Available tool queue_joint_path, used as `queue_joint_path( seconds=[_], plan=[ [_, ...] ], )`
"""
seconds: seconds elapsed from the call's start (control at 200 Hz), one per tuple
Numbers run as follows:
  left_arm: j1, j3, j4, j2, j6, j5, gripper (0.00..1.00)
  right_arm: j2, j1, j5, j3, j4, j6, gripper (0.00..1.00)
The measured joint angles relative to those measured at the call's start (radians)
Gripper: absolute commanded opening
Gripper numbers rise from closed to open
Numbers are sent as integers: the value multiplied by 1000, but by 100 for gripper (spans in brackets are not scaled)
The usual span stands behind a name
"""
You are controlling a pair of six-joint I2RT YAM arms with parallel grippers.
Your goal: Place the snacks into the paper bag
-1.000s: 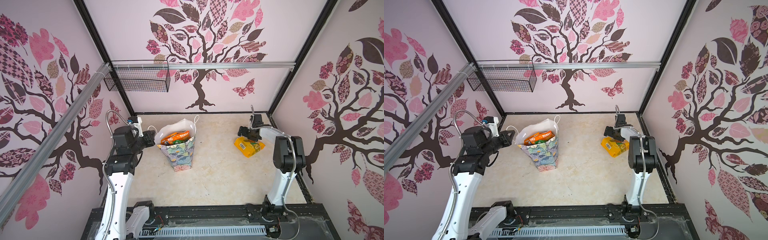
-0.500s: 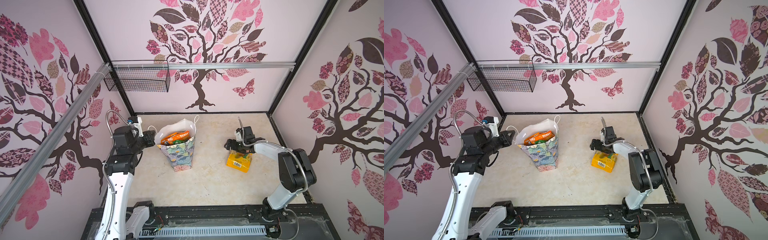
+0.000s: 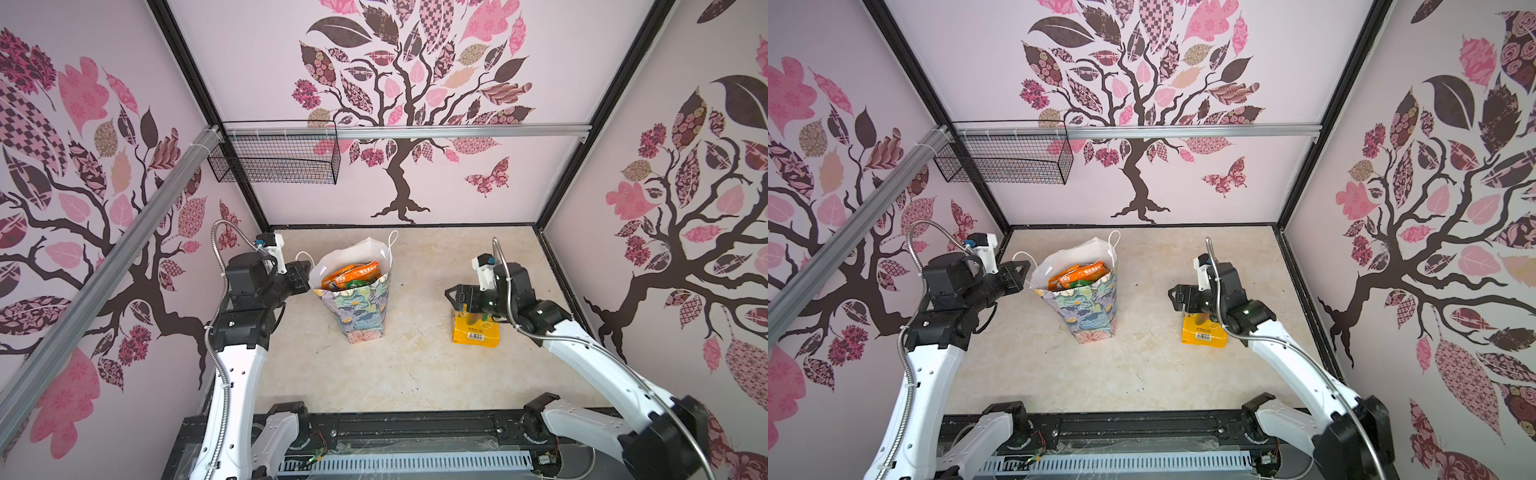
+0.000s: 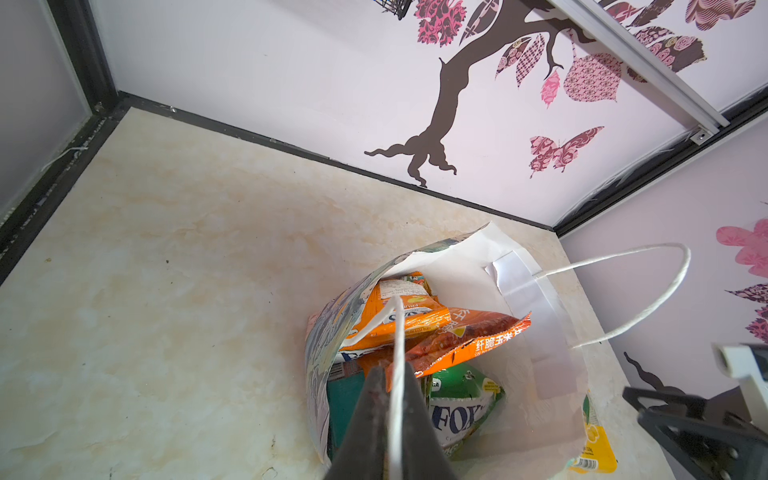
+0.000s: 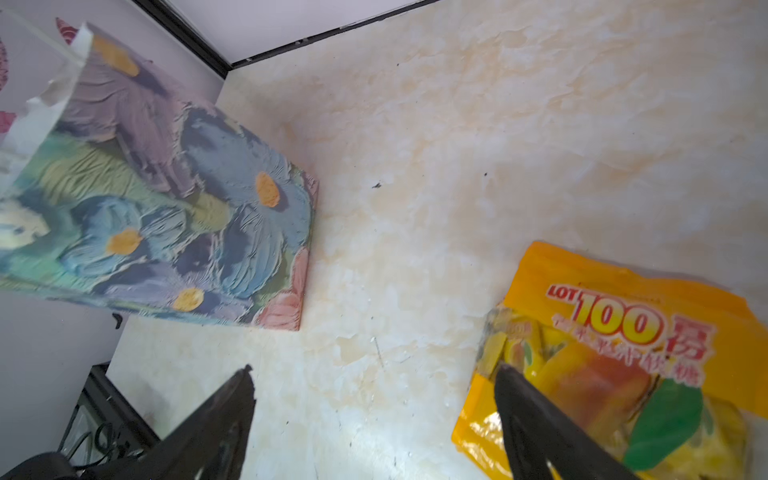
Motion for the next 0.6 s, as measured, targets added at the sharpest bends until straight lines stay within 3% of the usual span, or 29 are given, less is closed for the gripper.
queue_joint_path(
  seconds=[0.34,0.6],
  plan=[
    [0,0,0,-1,-1,1,11,-212,35,267,-273,-163,174,94],
    [0,0,0,-1,-1,8,11,-269,30,387,-320,-149,236,95]
  ],
)
